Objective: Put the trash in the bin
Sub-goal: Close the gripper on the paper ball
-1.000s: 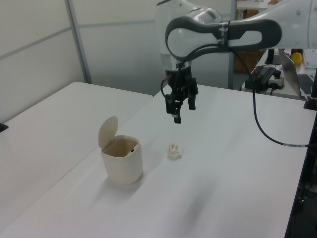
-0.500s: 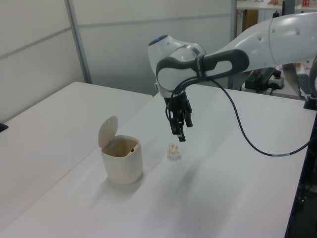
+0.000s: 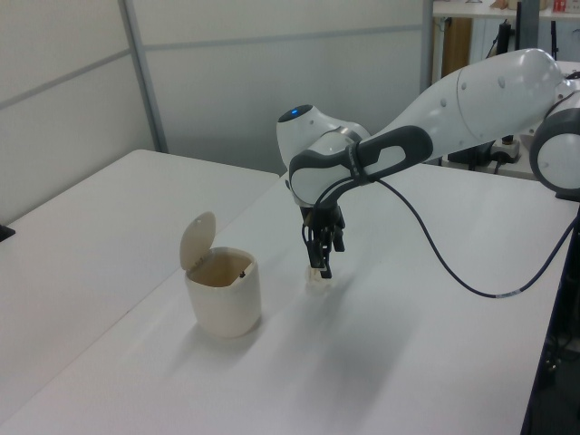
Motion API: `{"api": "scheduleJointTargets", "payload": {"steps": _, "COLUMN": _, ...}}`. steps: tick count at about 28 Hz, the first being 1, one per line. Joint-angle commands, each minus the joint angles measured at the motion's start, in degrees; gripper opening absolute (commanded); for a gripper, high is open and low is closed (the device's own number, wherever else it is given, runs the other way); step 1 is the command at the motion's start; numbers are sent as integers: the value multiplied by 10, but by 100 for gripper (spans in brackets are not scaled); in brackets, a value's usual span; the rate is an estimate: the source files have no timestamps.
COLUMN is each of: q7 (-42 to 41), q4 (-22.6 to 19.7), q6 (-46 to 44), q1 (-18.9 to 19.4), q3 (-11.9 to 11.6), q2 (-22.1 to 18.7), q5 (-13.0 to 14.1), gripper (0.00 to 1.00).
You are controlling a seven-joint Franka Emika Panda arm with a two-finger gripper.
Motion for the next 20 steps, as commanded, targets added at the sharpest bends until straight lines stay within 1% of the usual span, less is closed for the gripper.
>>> {"api": "scheduleJointTargets", "payload": {"steps": 1, "q7": 41, "q4": -3, "q6": 46, "q1": 5, "q3": -4, "q2": 8, "q5": -10, "gripper": 100}}
{"api": "scheduleJointTargets", "payload": {"steps": 3, "q7": 64, "q4": -3, "q6": 73, "q1": 5, "q3": -4, "q2": 15, "q5": -10, "gripper": 100}}
{"api": "scheduleJointTargets", "payload": {"steps": 8, "q7": 79, "q4": -3, "q6": 101, "q1": 8, "q3": -4, "q2": 31, "q5": -11, "gripper": 100}}
{"api": "scheduleJointTargets", "payload": {"steps": 11, "q7": 80, "q4": -3, "q6": 103, "q1": 8, "q3": -4, "q2": 35, "q5": -18, "gripper": 100}}
{"api": "scheduleJointTargets", "payload": {"steps": 14, "q7": 80, "q4": -1, "q6": 112, "q1": 8, "q3": -4, "q2": 48, "q5": -26, "gripper": 100}}
{"api": "scheduleJointTargets", "payload": {"steps": 15, "q7": 80, "q4": -1, "q6": 118, "q1": 9, "q3": -4, "q2": 50, "q5": -27, "gripper": 96}}
{"api": "scheduleJointTargets", "payload": {"steps": 16, "q7": 80, "q4": -2, "q6": 123, "q1": 9, "q3": -4, "q2": 51, "q5": -27, "gripper": 91}}
{"api": "scheduleJointTargets", "payload": {"steps": 17, "q7": 80, "q4": -2, "q6": 124, "q1": 8, "q3": -4, "q2": 51, "q5": -27, "gripper": 82}}
{"api": "scheduleJointTargets", "payload": {"steps": 18, "q7": 80, "q4": -2, "q6": 125, "q1": 7, "q3": -4, "q2": 51, "q5": -27, "gripper": 63}}
{"api": "scheduleJointTargets", "payload": {"steps": 20, "q7": 80, "q4": -2, "q6": 125, "q1": 7, "q3": -4, "q2": 51, "q5": -27, "gripper": 48}}
